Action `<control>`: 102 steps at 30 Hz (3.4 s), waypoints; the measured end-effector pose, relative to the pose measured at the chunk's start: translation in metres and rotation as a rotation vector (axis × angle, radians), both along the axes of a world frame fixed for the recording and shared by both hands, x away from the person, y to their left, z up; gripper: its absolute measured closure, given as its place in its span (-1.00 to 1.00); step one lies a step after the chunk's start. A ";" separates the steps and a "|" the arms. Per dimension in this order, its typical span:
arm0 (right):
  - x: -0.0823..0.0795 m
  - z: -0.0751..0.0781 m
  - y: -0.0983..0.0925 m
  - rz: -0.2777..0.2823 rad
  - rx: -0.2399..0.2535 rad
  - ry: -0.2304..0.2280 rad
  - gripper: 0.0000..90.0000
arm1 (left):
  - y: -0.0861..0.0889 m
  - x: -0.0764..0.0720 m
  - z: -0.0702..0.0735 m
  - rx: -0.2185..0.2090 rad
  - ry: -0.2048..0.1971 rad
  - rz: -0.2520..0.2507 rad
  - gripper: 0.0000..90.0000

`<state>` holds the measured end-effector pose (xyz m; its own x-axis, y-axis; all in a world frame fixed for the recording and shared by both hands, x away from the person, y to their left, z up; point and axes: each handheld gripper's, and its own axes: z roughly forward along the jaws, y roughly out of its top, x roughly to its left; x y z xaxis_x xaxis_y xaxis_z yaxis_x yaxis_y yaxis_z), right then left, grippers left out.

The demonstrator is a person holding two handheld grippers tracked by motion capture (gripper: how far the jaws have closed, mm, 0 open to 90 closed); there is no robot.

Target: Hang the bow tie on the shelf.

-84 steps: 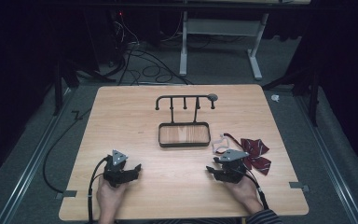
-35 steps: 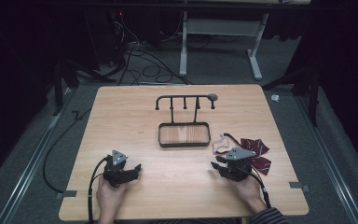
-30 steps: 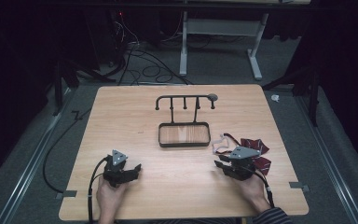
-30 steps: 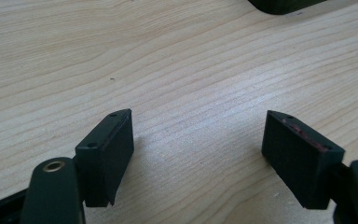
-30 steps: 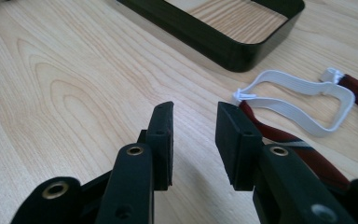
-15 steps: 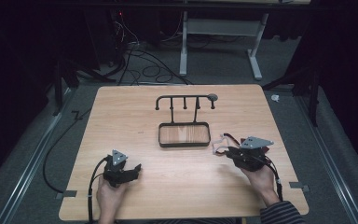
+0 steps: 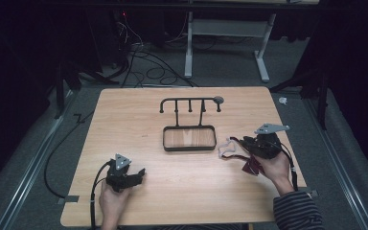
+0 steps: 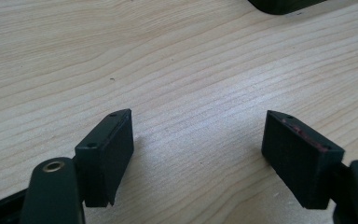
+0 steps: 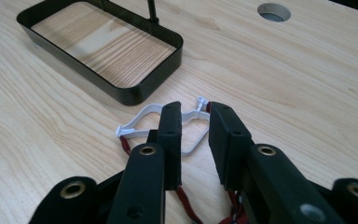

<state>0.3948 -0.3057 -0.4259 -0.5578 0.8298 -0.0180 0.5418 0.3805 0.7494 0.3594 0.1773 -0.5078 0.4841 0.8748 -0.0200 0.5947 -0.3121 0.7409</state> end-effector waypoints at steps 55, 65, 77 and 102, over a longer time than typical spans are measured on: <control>0.078 -0.054 0.008 -0.008 -0.134 0.225 0.93 | 0.000 0.000 0.000 0.000 -0.001 0.000 -0.43; 0.073 -0.047 0.010 0.009 -0.143 0.196 1.00 | 0.000 0.000 0.000 0.000 0.000 0.000 -0.43; 0.049 -0.003 0.005 0.015 -0.117 0.054 1.00 | 0.000 0.000 0.000 0.000 0.000 0.000 -0.43; 0.007 0.075 0.031 0.120 -0.132 -0.159 1.00 | 0.000 0.000 0.000 -0.001 0.000 0.000 -0.43</control>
